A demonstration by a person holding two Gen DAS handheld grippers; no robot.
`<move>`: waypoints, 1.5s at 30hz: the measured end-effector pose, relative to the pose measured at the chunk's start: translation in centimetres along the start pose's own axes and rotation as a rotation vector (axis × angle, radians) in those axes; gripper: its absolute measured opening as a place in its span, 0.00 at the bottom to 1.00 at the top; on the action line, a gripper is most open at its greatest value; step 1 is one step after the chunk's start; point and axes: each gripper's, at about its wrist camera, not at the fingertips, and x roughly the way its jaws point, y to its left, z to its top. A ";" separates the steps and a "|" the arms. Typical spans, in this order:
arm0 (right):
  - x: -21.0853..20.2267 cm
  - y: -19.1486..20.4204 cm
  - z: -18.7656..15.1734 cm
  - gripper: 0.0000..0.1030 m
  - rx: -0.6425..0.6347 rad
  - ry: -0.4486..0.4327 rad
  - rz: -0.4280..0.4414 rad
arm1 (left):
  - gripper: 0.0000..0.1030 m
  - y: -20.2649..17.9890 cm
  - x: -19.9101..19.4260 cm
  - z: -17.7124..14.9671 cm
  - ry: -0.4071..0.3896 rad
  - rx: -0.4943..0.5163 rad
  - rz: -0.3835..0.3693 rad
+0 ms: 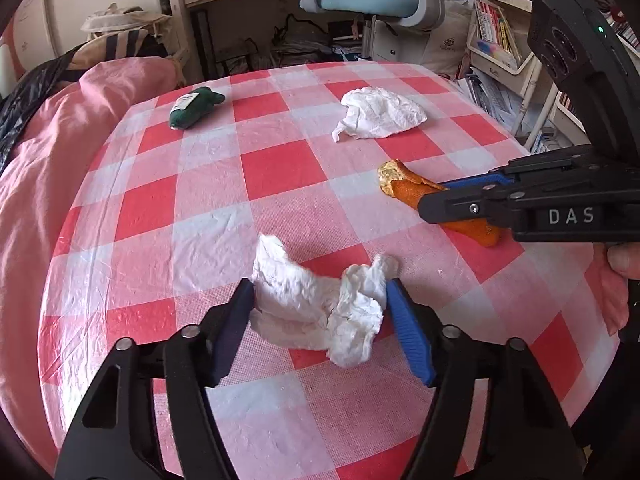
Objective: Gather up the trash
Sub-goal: 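Grasp the white tissue with the left tool while the right grasps the orange peel, then carry tissue and peel to the yellow bin and open both tools over it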
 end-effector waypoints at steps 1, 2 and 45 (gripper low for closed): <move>0.0 0.1 0.0 0.19 -0.007 -0.001 -0.006 | 0.45 -0.1 -0.1 0.0 -0.006 0.002 -0.007; 0.0 0.2 -0.1 0.19 -0.013 -0.002 -0.009 | 0.33 -0.1 -0.2 0.0 -0.011 0.003 -0.027; -16.8 -26.8 -21.7 0.29 0.668 -0.041 -0.253 | 0.12 -33.6 -1.3 4.2 -0.001 0.155 -0.621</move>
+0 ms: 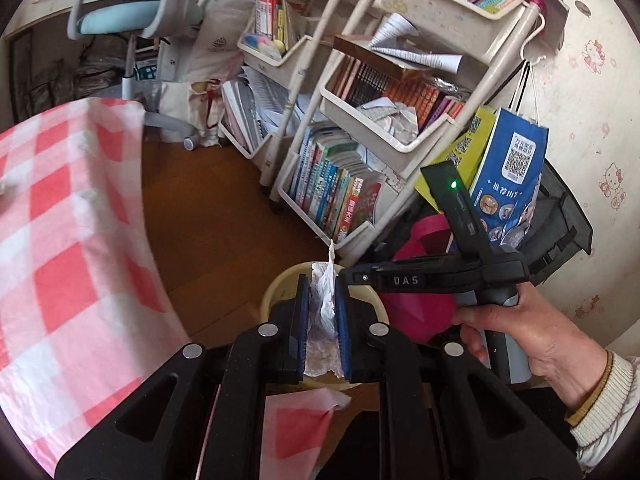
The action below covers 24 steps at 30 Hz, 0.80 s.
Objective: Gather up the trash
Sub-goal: 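Carry tissue and peel to the yellow bin and open both tools over it, then move the left tool to the green plush while the right approaches the tissue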
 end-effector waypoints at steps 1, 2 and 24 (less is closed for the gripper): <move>-0.7 -0.3 0.2 0.38 0.021 -0.036 -0.001 | 0.12 -0.8 1.1 0.1 0.014 0.005 -0.003; -1.6 -0.3 0.3 0.45 0.037 -0.079 -0.004 | 0.12 -1.4 2.1 0.2 0.026 0.010 -0.003; -5.0 7.7 3.2 0.60 -0.146 -0.389 0.089 | 0.73 8.2 -6.8 1.6 -0.167 -0.097 0.382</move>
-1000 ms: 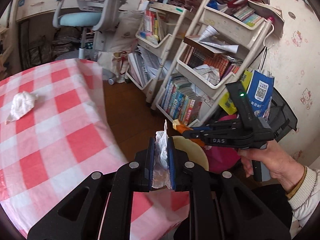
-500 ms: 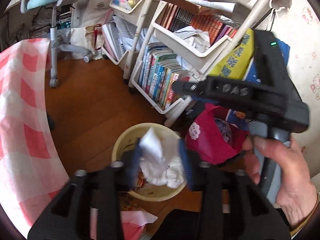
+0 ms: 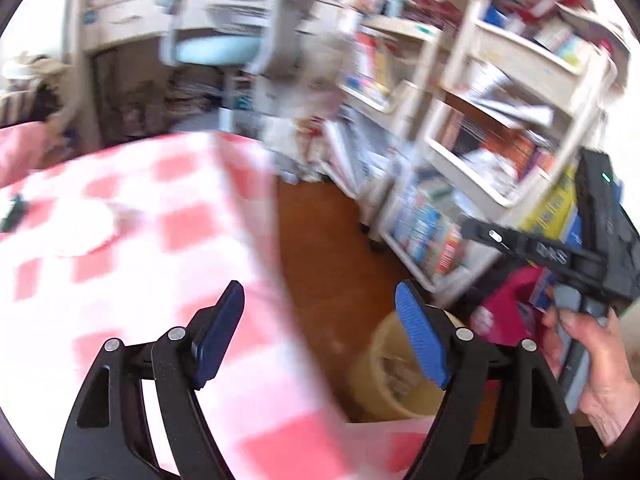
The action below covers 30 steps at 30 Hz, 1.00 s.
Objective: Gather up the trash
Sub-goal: 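Move the left tool to the green plush while the right approaches the tissue, then grasp the green plush toy with the left tool while the right grasps the white tissue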
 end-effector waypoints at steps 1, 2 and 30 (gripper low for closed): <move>0.8 1.7 0.1 0.64 -0.036 0.014 0.020 | 0.73 2.1 -0.6 0.5 -0.016 -0.018 0.046; 1.6 3.3 0.2 0.66 -0.067 0.027 0.043 | 0.73 4.3 -1.2 0.9 -0.028 -0.039 0.087; 19.5 27.9 1.4 0.72 -0.414 0.237 0.219 | 0.76 38.8 4.4 7.1 0.009 -0.318 0.500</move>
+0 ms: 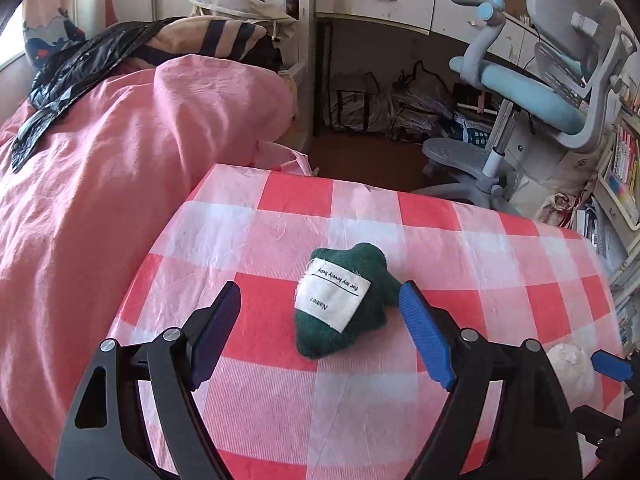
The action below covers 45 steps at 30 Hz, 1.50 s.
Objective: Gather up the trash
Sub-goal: 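Grasp the green plush toy with the left tool while the right grasps the white tissue, then carry plush and tissue to the yellow bin and open both tools over it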
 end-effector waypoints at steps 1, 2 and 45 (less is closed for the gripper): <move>0.4 -0.1 0.1 0.71 0.001 0.009 0.000 | 0.76 0.0 0.5 0.2 0.010 0.005 0.000; 0.8 0.0 0.3 0.68 -0.001 0.016 0.001 | 0.76 0.0 0.8 0.3 0.017 0.006 0.003; -17.6 -1.7 -9.9 0.09 0.165 -0.199 0.079 | 0.28 -6.5 -23.0 -15.3 -0.086 0.094 -0.394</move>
